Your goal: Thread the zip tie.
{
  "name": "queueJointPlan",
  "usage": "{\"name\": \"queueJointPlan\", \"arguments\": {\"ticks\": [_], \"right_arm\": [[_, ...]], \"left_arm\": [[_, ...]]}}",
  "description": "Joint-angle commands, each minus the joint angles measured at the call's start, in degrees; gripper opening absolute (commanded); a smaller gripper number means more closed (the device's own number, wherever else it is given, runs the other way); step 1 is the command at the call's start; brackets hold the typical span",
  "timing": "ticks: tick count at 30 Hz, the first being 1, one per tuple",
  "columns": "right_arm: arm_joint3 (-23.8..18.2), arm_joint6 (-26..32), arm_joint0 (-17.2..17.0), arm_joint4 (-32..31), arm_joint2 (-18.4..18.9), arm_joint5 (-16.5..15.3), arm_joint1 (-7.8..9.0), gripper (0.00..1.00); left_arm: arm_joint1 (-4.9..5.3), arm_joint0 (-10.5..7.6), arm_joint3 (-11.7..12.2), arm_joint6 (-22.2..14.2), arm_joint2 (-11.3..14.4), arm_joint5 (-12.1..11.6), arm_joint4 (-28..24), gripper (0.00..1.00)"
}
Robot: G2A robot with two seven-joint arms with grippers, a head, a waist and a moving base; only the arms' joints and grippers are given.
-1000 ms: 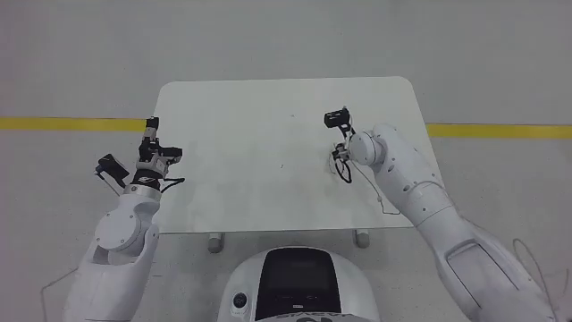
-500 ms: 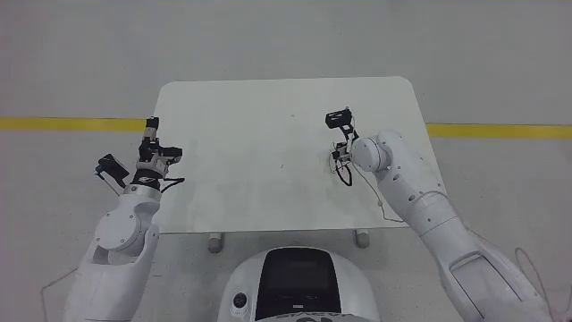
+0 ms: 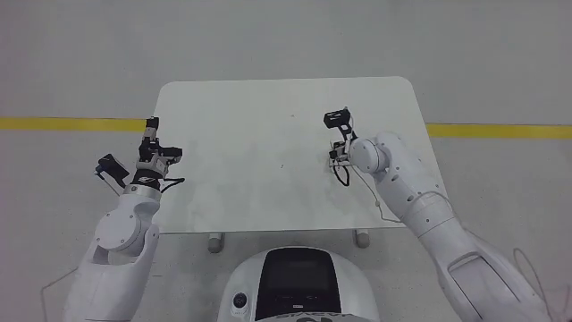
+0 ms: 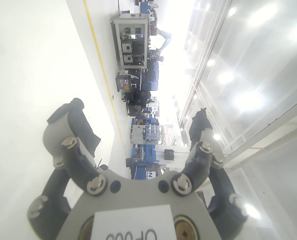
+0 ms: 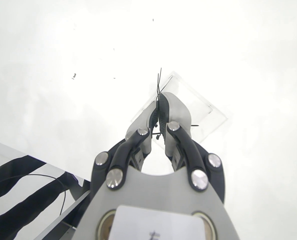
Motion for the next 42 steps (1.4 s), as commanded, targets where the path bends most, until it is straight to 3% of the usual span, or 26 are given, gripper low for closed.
{"name": "queueJointPlan", "arguments": {"ticks": [1, 4, 6, 14, 28, 35, 42], "right_arm": [[0.84, 0.04, 0.48, 0.17, -0.35, -0.08, -0.20, 0.23], [2.25, -0.01, 1.32, 0.25, -0.95, -0.08, -0.56, 0.26], [3.12, 0.04, 1.81, 0.35, -1.26, -0.13, -0.76, 0.22], [6.56, 2.84, 3.82, -1.06, -2.88, 0.45, -1.47, 0.22], [8.40, 4.48, 4.46, 2.19, -2.86, -2.76, -2.09, 0.19], [9.87, 2.72, 4.82, 2.55, -3.33, -1.38, -2.64, 0.12], [11.50, 0.89, 5.20, 3.16, -3.67, -0.20, -3.22, 0.19]], "left_arm": [[0.00, 0.00, 0.00, 0.00, 0.00, 0.00, 0.00, 1.00], [0.00, 0.00, 0.00, 0.00, 0.00, 0.00, 0.00, 1.00], [0.00, 0.00, 0.00, 0.00, 0.00, 0.00, 0.00, 1.00], [0.00, 0.00, 0.00, 0.00, 0.00, 0.00, 0.00, 1.00], [0.00, 0.00, 0.00, 0.00, 0.00, 0.00, 0.00, 1.00], [0.00, 0.00, 0.00, 0.00, 0.00, 0.00, 0.00, 1.00], [0.00, 0.00, 0.00, 0.00, 0.00, 0.00, 0.00, 1.00]]}}
